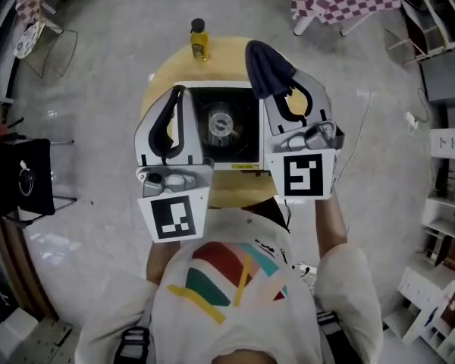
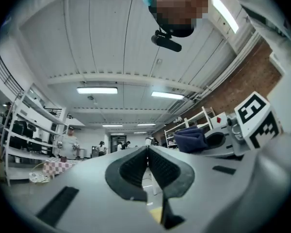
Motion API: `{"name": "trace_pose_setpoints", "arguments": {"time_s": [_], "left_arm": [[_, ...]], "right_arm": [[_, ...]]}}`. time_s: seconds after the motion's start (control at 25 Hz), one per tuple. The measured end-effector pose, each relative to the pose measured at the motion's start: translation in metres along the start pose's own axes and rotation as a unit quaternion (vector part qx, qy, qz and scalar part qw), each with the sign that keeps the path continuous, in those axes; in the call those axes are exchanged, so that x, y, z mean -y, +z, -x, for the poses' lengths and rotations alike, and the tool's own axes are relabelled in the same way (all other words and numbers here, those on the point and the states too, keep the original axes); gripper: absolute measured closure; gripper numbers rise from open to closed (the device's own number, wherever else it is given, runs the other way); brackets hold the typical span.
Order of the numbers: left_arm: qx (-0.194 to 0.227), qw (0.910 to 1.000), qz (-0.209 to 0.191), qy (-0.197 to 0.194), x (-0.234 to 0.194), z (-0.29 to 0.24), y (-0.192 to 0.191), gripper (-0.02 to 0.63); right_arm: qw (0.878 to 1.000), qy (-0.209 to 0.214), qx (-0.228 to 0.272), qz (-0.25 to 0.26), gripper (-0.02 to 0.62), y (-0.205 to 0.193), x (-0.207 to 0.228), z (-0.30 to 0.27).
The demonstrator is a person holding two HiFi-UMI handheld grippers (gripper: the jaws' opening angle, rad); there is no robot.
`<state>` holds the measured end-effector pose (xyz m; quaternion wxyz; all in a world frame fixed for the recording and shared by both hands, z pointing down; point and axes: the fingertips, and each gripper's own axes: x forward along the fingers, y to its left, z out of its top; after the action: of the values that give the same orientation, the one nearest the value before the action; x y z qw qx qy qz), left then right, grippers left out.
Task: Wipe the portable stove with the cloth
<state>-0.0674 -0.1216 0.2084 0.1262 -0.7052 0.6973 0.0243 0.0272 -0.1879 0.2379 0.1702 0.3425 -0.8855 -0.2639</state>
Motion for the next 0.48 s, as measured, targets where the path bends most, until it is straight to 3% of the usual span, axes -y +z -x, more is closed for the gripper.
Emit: {"name": "trace_pose_setpoints", "arguments": {"time_s": [0.08,0.2,0.32,0.48], "left_arm": [[0.008,0.9996,0.004,-0.026,0.014,-0.003,0.002,0.598],[0.017,0.9986,0.008,-0.05,0.03,-0.002,0.004,0.598],[0.017,0.9978,0.006,-0.064,0.035,0.001,0.001,0.598],[0.009,0.9964,0.003,-0.084,0.043,0.009,-0.011,0.598]], "right_arm": [[0.996,-0.047,-0.002,-0.069,0.564,-0.012,0.003,0.026],[0.981,-0.096,-0.016,-0.168,0.565,-0.033,-0.005,0.059],[0.971,-0.124,-0.027,-0.201,0.565,-0.046,-0.019,0.078],[0.964,-0.126,-0.047,-0.228,0.565,-0.059,-0.04,0.091]]}}
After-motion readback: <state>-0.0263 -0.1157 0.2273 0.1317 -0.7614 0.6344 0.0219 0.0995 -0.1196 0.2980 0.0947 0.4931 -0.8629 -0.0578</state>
